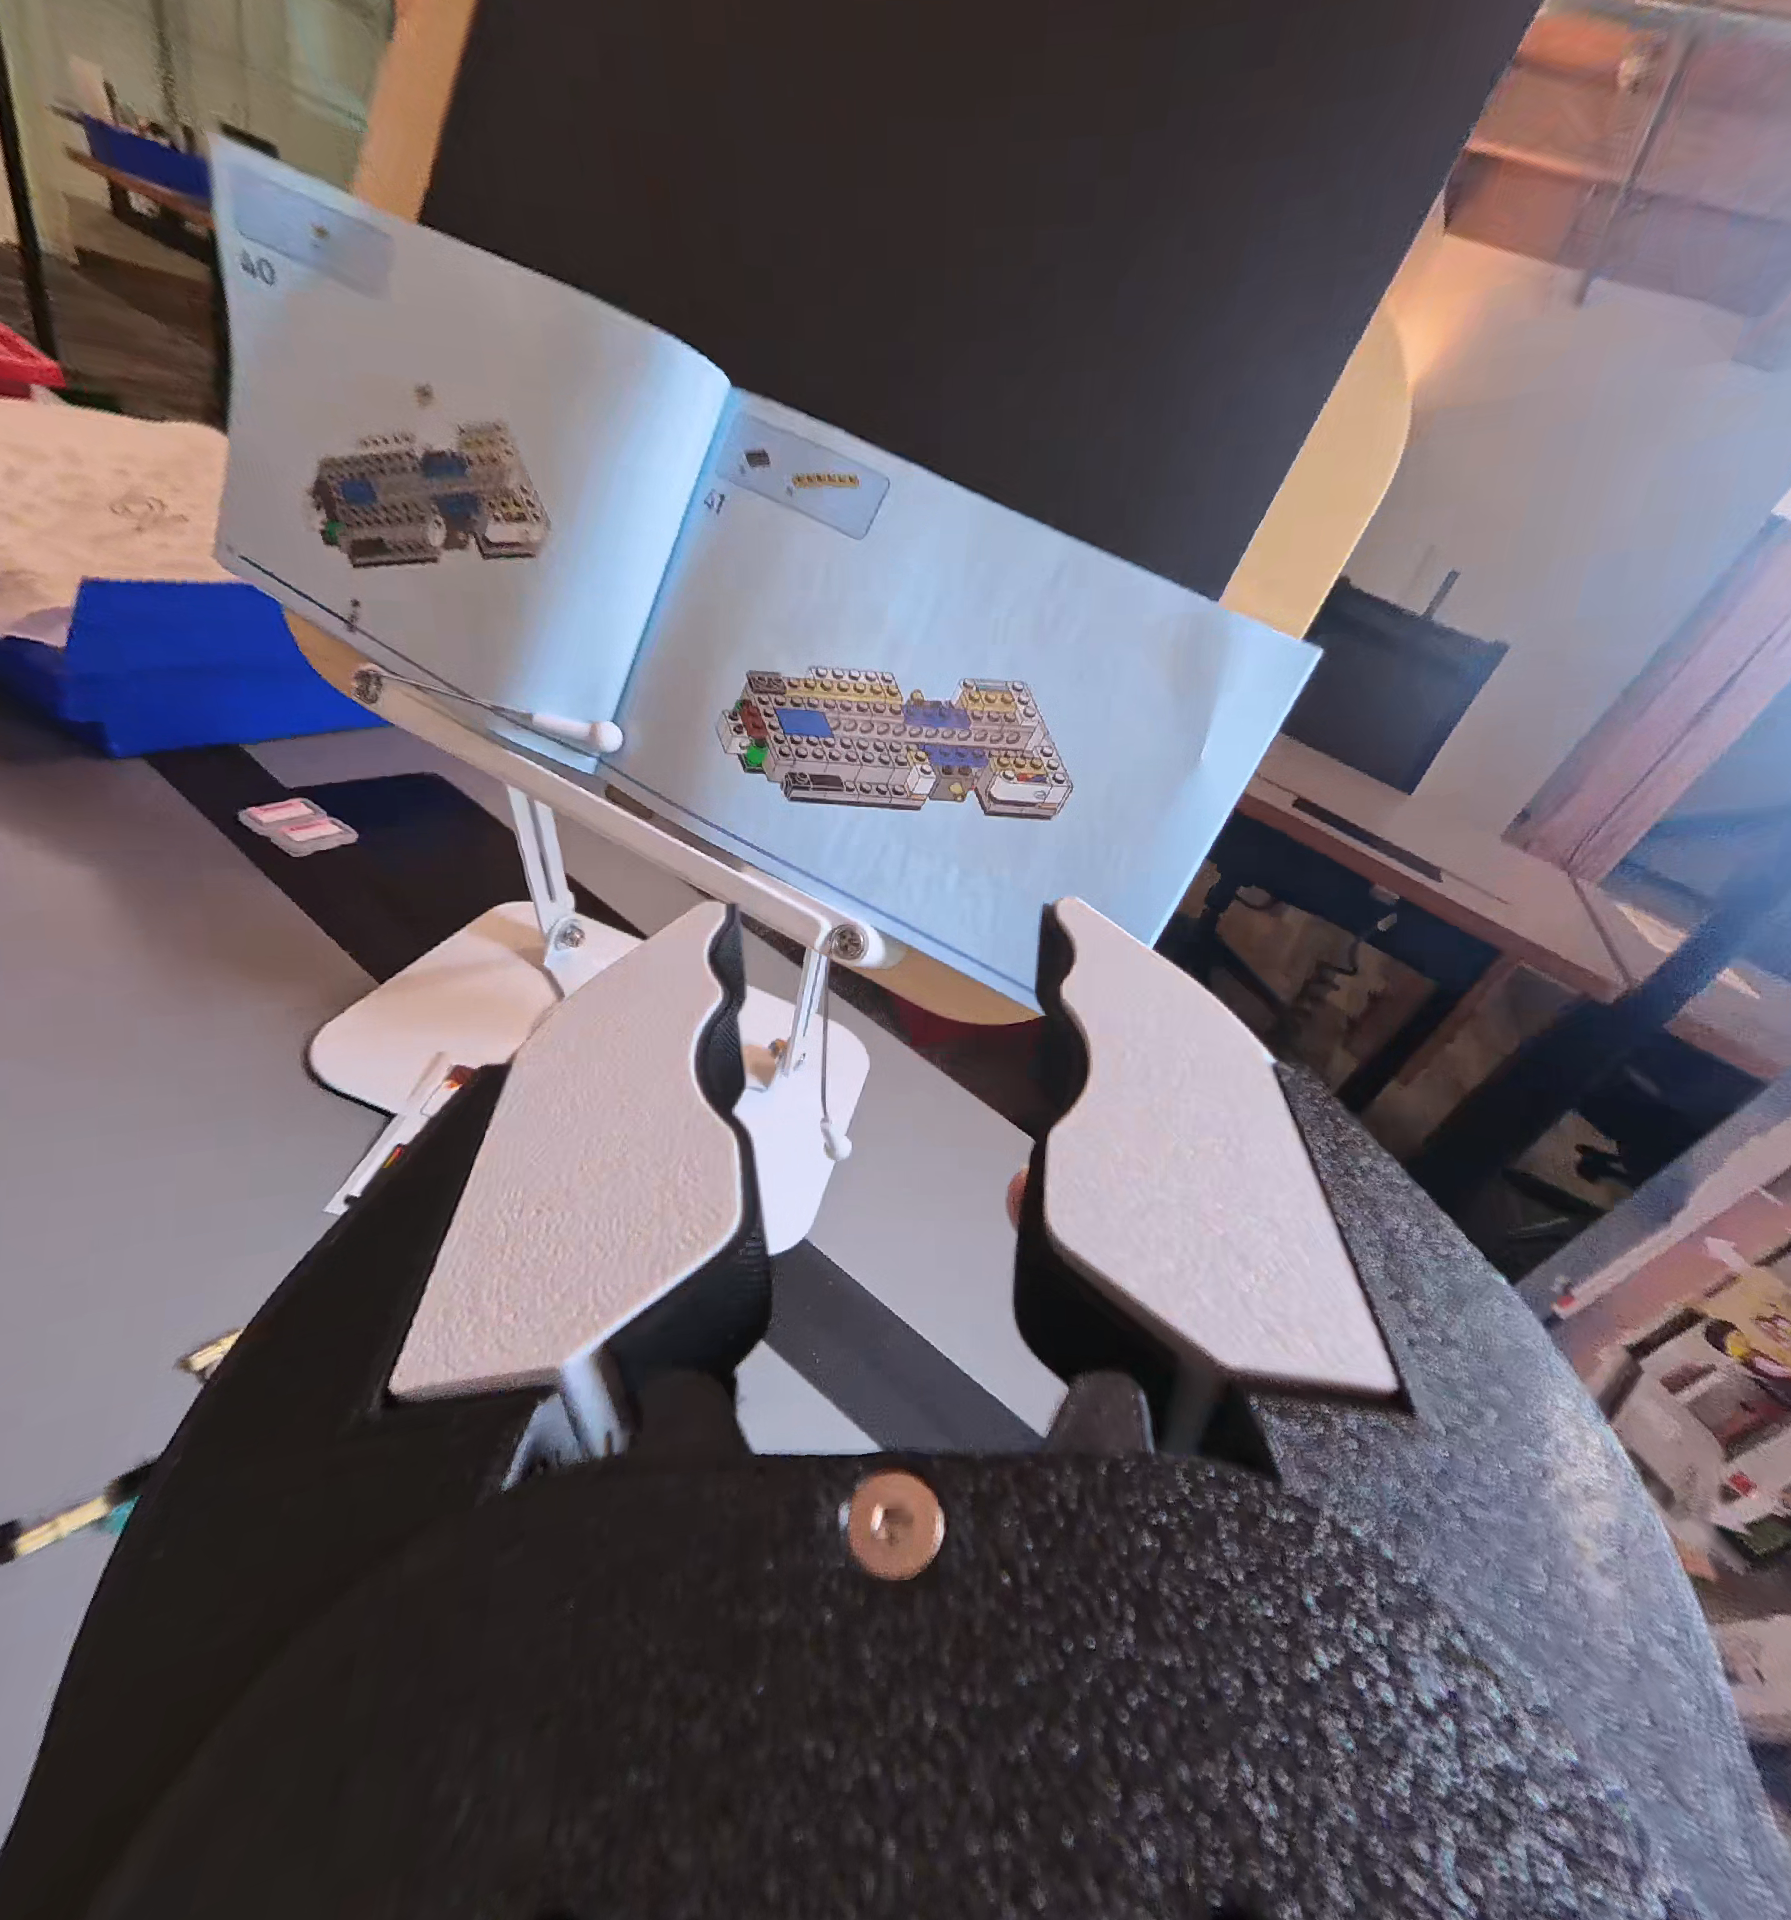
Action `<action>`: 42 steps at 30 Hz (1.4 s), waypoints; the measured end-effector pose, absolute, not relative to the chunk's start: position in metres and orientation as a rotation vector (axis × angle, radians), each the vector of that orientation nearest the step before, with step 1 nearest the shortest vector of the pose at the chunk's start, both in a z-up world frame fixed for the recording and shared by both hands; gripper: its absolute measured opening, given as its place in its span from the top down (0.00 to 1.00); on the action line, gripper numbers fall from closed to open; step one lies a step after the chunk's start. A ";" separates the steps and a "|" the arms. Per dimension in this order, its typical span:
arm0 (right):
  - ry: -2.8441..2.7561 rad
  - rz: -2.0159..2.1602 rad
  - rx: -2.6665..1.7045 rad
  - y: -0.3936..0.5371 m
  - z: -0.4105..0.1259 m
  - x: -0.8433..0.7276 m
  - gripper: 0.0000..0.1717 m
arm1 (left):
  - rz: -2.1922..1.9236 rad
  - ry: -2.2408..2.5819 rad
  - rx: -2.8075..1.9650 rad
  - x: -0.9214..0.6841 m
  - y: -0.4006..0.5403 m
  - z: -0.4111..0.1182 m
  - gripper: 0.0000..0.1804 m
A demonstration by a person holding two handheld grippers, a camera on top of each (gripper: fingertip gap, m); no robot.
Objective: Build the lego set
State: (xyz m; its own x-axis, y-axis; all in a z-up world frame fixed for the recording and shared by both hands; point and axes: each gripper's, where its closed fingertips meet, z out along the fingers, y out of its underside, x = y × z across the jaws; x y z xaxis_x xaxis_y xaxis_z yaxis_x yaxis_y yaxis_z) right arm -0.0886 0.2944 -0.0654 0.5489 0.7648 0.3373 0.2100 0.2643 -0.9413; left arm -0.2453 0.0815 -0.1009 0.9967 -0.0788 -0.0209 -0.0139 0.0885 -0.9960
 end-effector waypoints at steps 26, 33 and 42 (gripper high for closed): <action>-0.955 0.288 -1.304 0.411 -0.031 -0.138 0.63 | -0.061 0.133 -1.602 -0.240 0.094 -0.145 0.96; -1.026 0.307 -1.305 0.398 -0.043 -0.144 0.84 | -0.062 0.136 -1.607 -0.240 0.095 -0.148 0.96; -0.978 0.316 -1.309 0.412 -0.031 -0.141 0.69 | -0.056 0.164 -1.621 -0.232 0.095 -0.151 0.96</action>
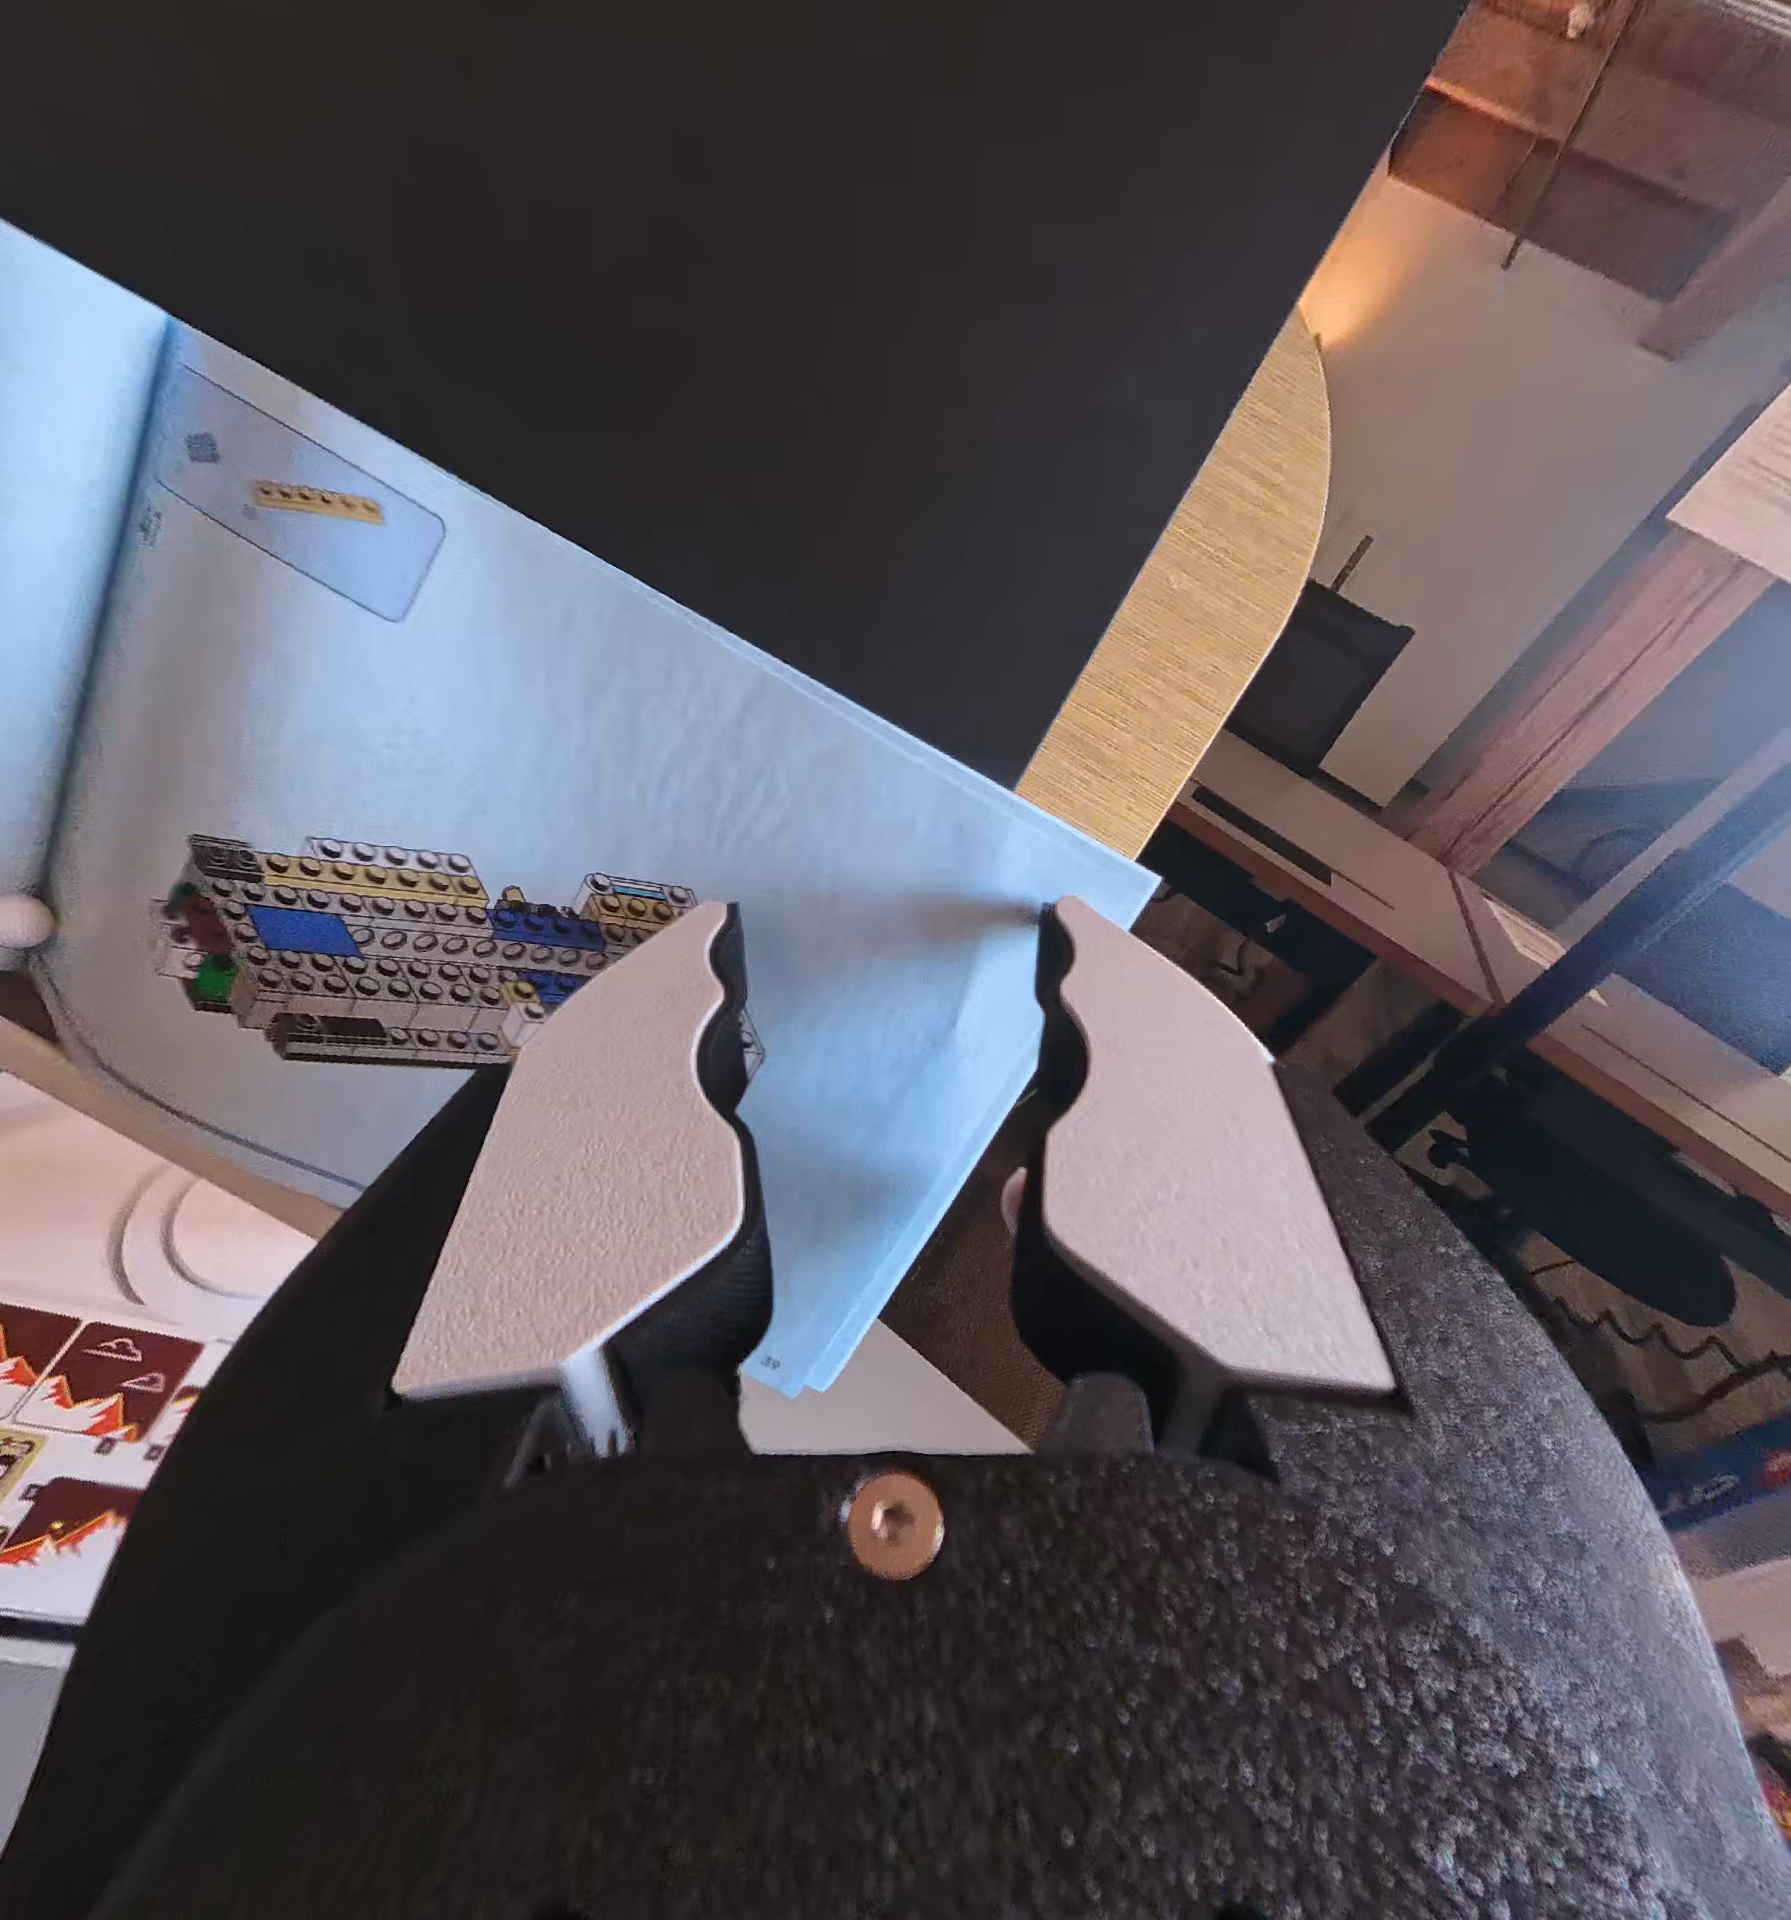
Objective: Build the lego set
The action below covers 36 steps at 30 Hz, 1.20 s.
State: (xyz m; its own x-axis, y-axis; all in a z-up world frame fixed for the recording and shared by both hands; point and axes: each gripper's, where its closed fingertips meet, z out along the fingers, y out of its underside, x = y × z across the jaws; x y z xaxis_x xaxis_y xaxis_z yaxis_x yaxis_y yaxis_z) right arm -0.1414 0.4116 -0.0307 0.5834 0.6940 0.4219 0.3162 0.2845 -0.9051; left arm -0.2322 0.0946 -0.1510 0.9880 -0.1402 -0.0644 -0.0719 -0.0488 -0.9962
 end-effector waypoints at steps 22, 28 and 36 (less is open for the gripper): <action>-0.934 0.251 -1.273 0.416 -0.034 -0.131 0.61 | -0.113 0.183 -1.635 -0.219 0.105 -0.142 0.94; -0.975 0.285 -1.259 0.413 -0.036 -0.145 0.61 | -0.112 0.201 -1.661 -0.217 0.106 -0.153 0.94; -0.958 0.341 -1.298 0.412 -0.041 -0.146 0.82 | -0.096 0.201 -1.655 -0.222 0.103 -0.157 0.95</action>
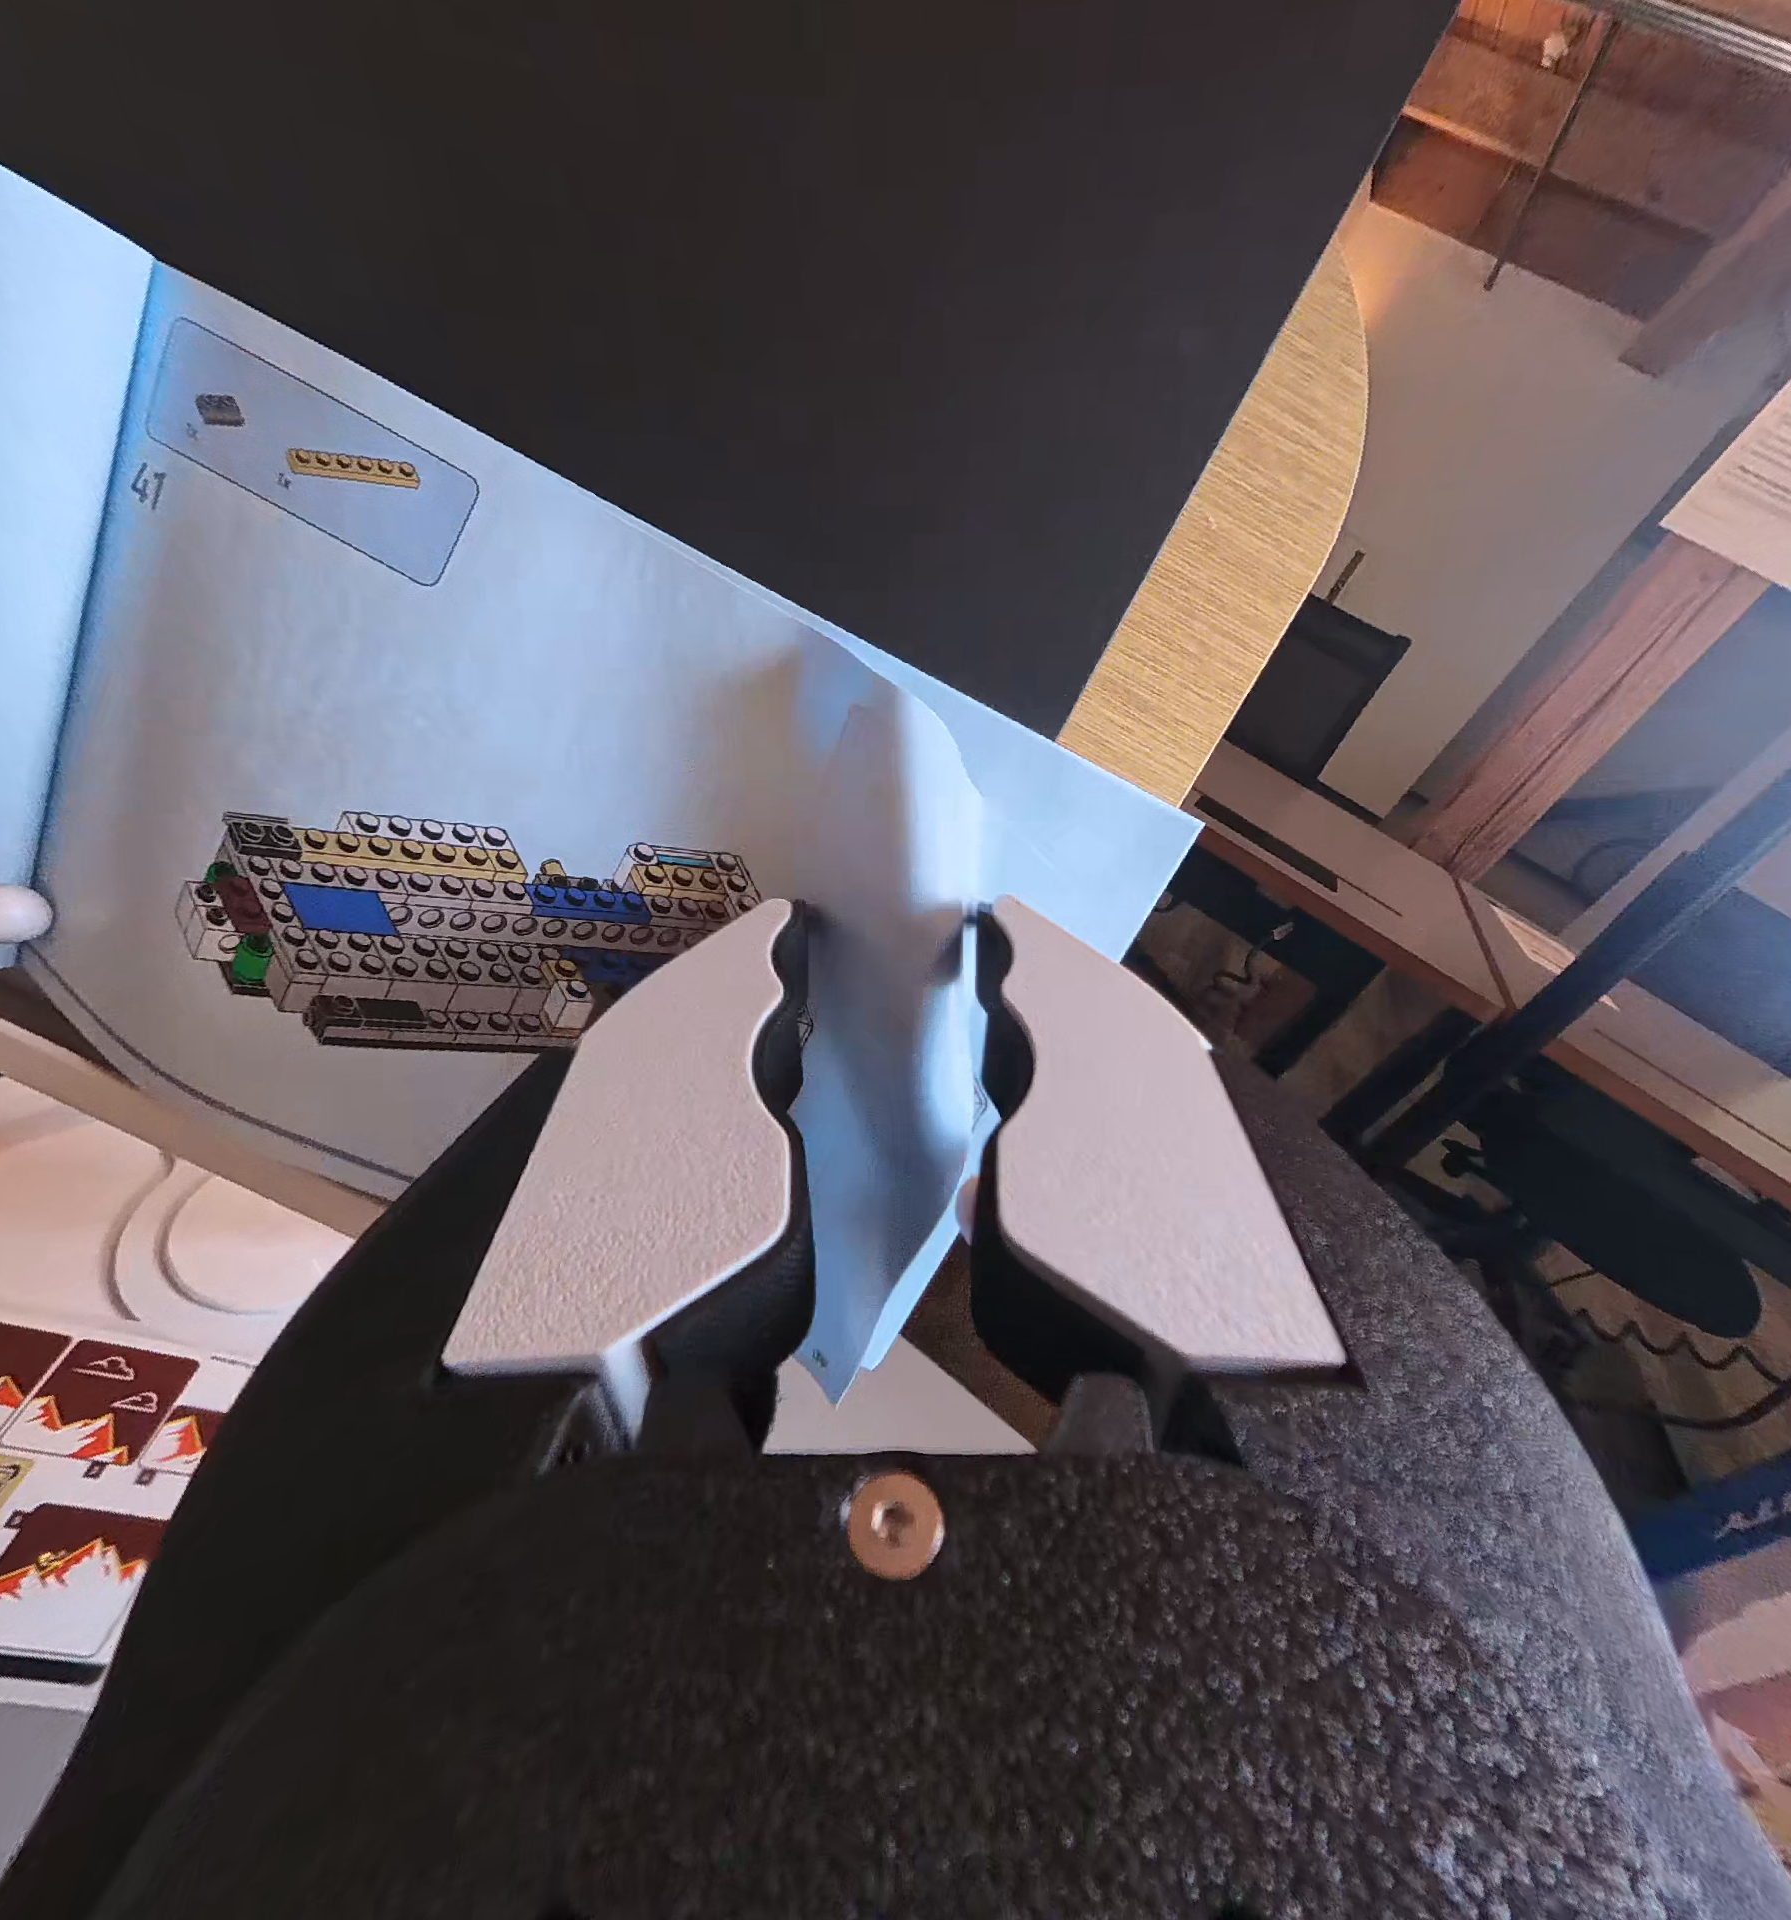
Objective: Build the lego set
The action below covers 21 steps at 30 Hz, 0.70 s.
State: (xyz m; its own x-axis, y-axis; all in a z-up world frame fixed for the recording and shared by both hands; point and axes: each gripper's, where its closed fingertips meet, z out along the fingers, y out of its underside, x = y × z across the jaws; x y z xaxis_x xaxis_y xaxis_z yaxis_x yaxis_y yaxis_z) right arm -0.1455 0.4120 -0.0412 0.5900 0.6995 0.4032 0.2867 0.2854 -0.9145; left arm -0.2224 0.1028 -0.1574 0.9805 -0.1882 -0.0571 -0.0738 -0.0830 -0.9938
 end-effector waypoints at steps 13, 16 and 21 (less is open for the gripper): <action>-0.981 0.453 -1.171 0.360 -0.030 -0.132 0.91 | -0.298 0.197 -1.590 -0.204 0.139 -0.094 0.87; -0.999 0.467 -1.133 0.343 -0.032 -0.131 0.91 | -0.427 0.184 -1.546 -0.187 0.171 -0.058 0.84; -1.059 0.474 -1.068 0.313 -0.039 -0.135 0.91 | -0.641 0.125 -1.559 -0.164 0.240 -0.026 0.77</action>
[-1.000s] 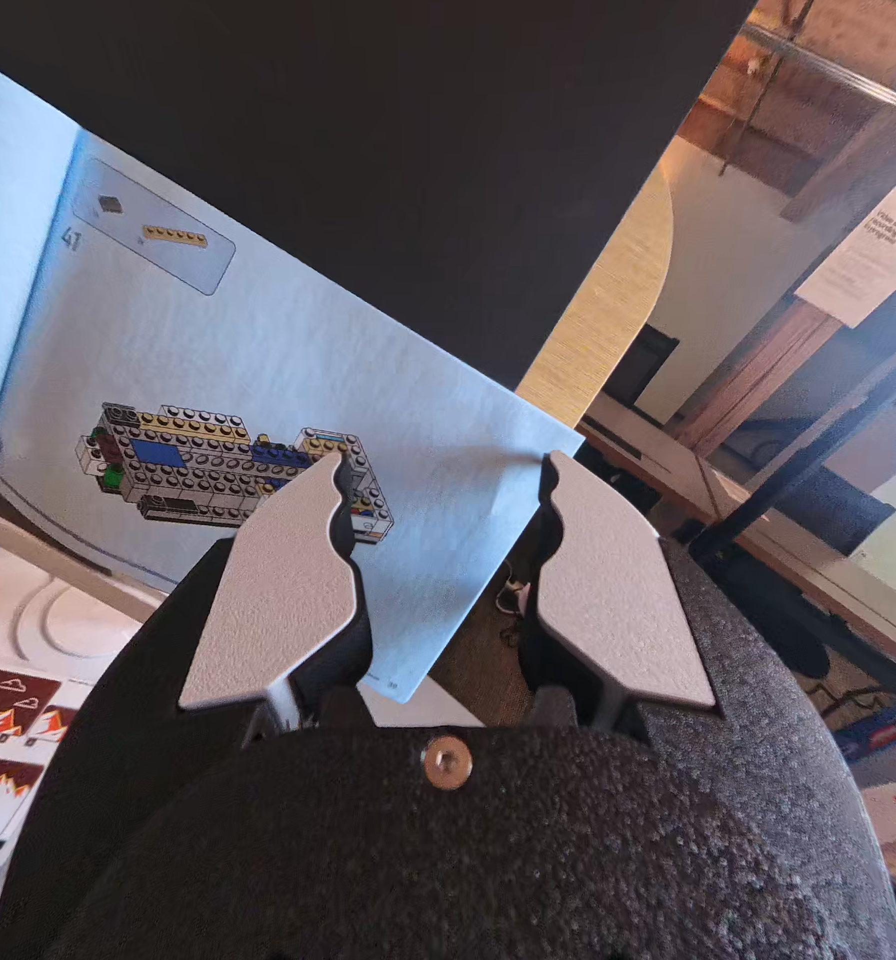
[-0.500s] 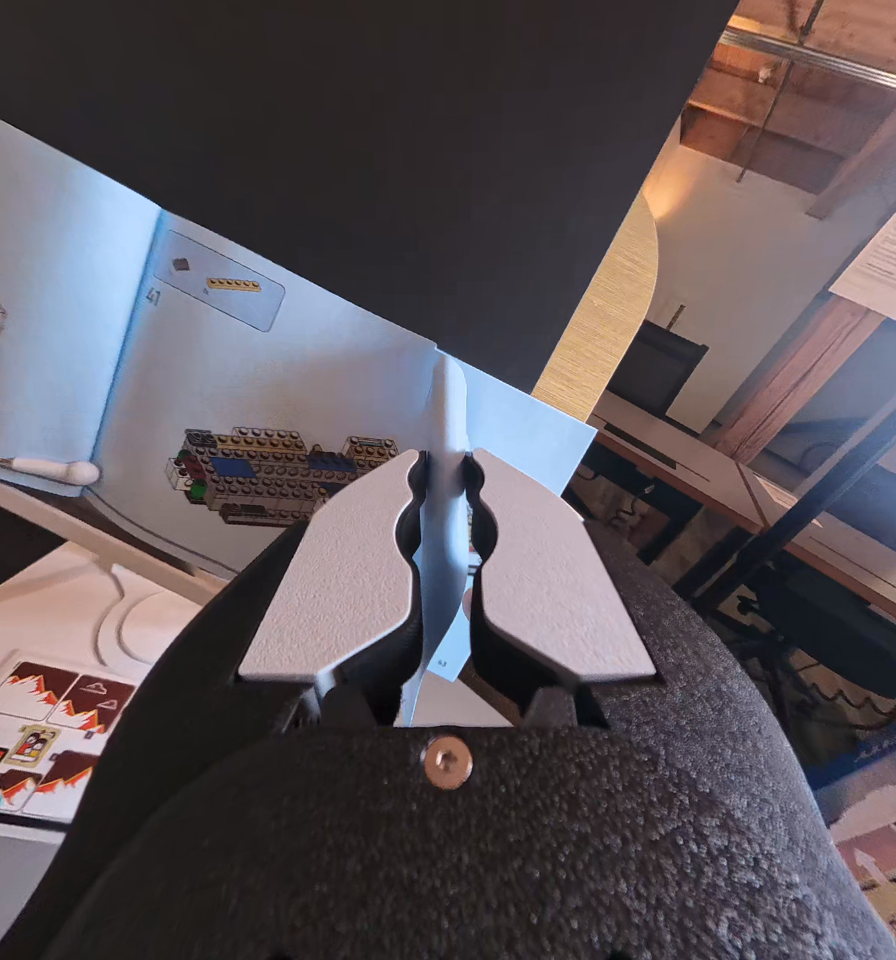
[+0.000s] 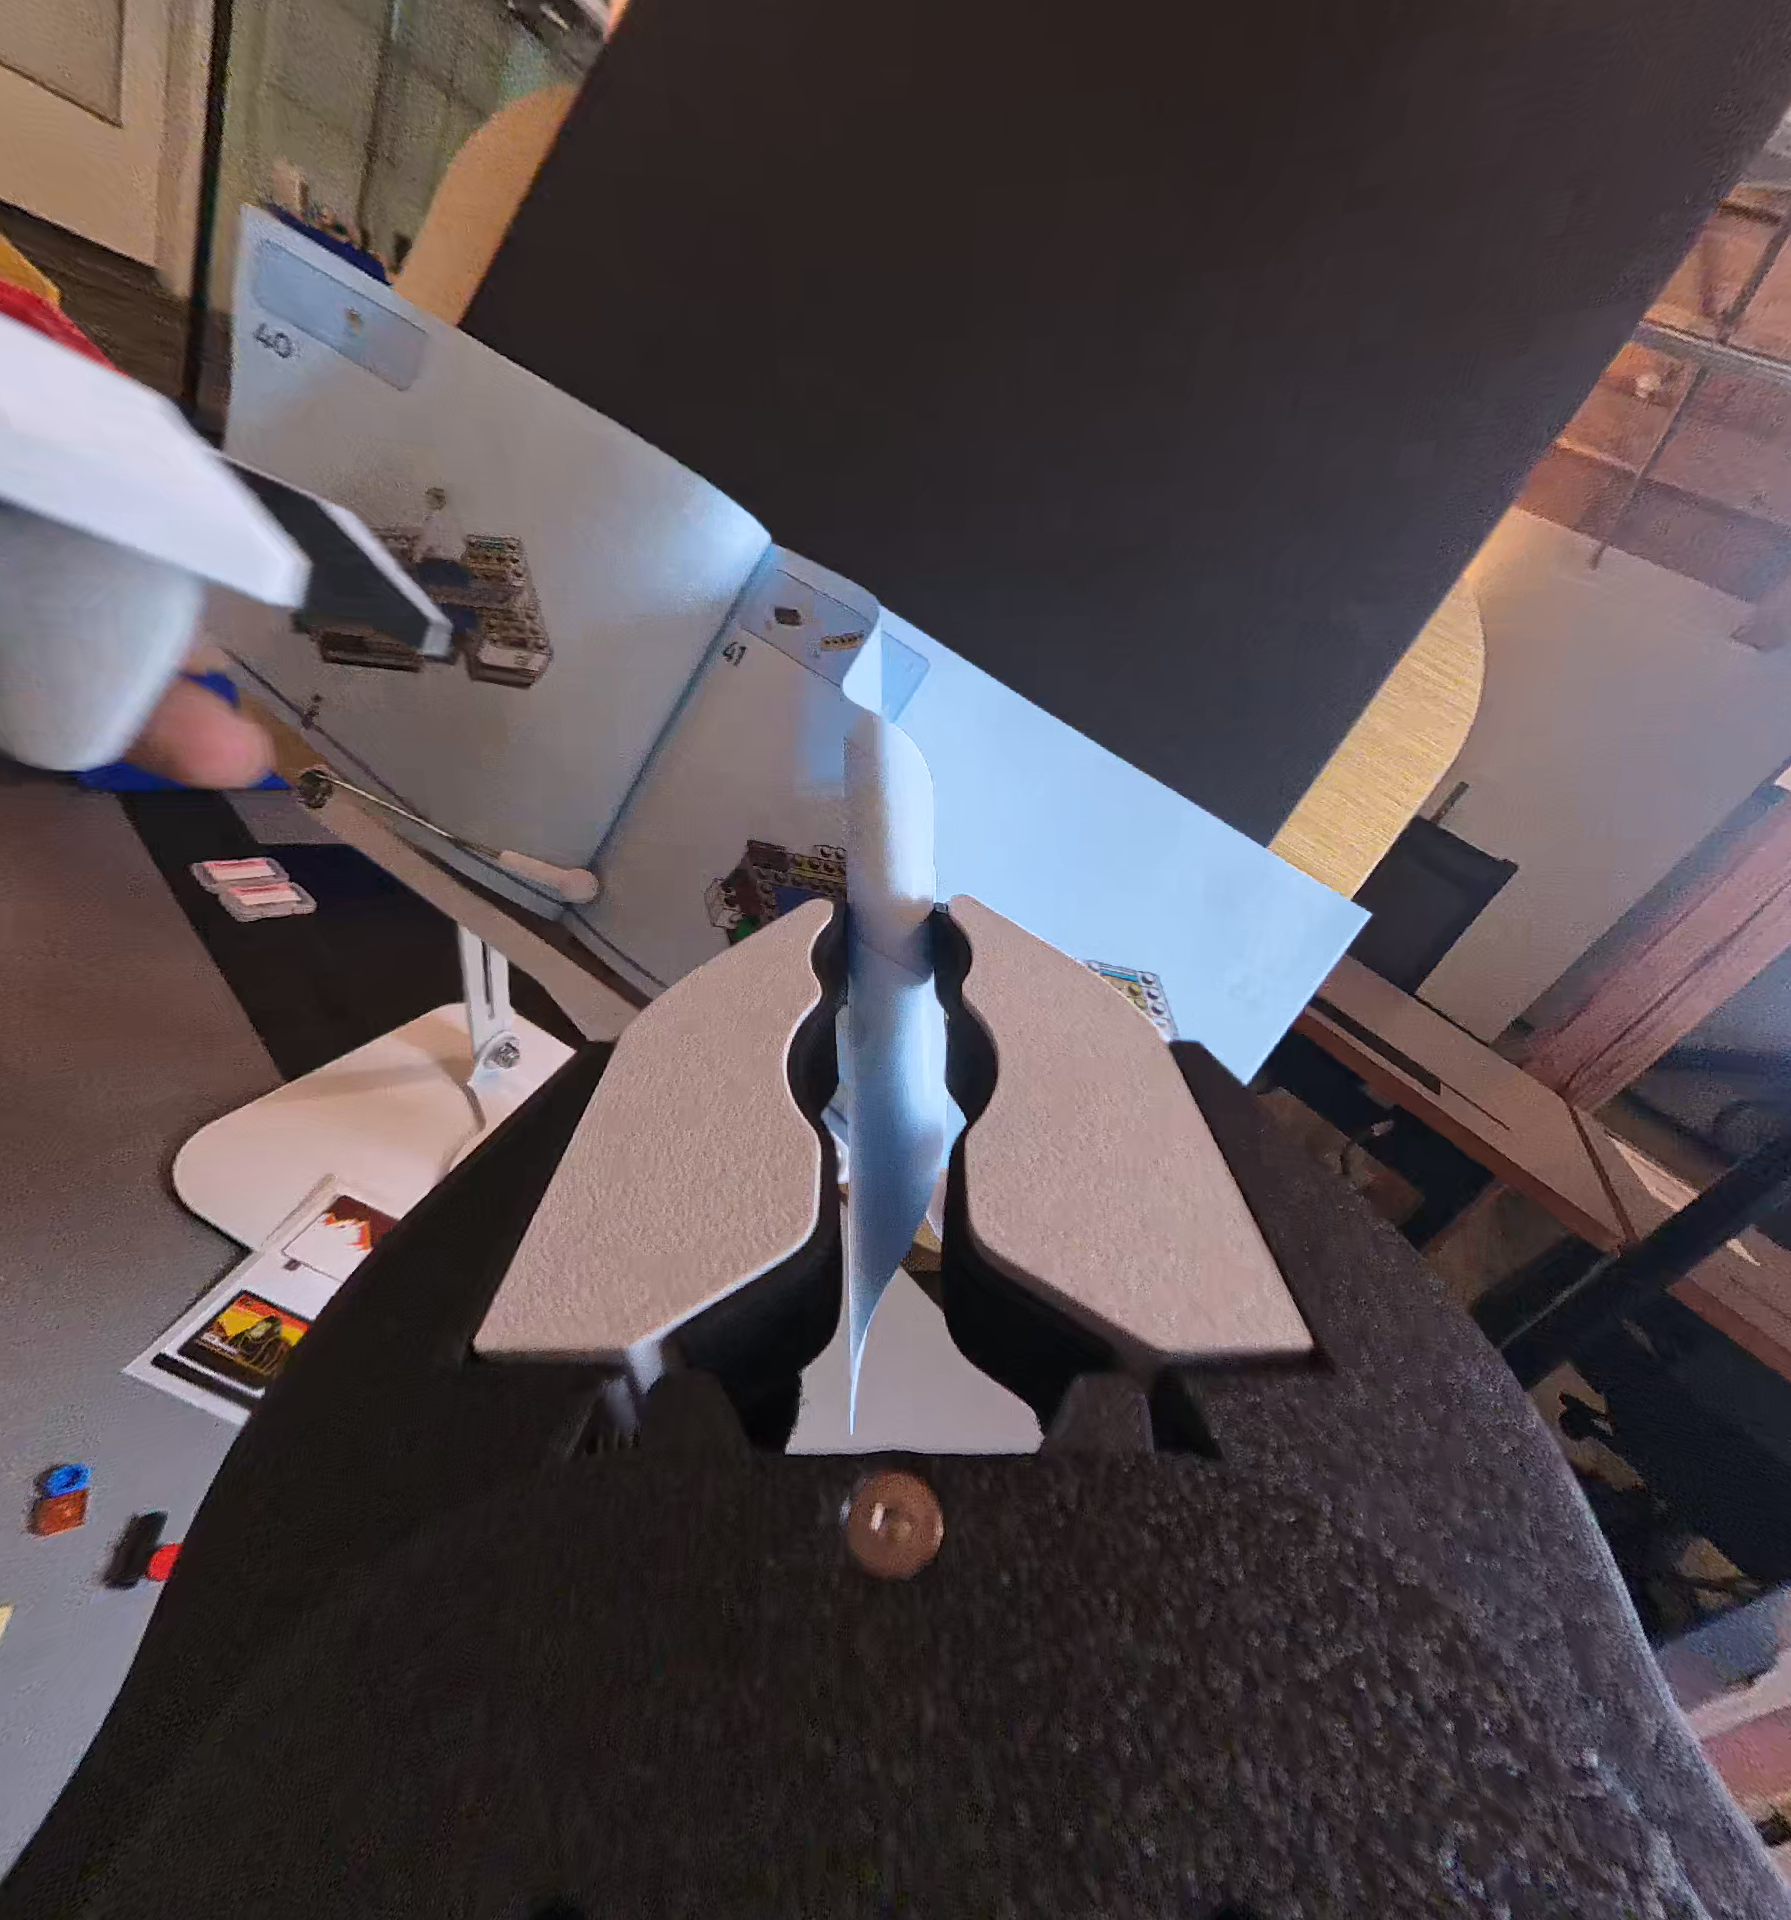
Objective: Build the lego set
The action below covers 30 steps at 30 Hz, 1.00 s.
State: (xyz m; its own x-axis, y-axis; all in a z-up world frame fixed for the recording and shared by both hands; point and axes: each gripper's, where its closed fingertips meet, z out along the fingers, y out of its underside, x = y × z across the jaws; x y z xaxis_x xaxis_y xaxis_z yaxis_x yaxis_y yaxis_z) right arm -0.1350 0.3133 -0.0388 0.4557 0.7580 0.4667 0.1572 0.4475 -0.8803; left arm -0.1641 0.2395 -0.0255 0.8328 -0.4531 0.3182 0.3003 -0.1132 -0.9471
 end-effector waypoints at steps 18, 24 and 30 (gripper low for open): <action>-1.205 0.701 -1.062 0.266 -0.074 -0.118 0.79 | -0.759 0.105 -1.540 -0.152 0.275 -0.034 0.94; -1.202 0.896 -1.124 0.254 -0.065 -0.136 0.84 | -0.755 0.142 -1.540 -0.147 0.270 -0.030 0.91; -1.142 1.077 -1.161 0.254 -0.054 -0.134 1.00 | -0.778 0.208 -1.520 -0.140 0.256 -0.030 0.89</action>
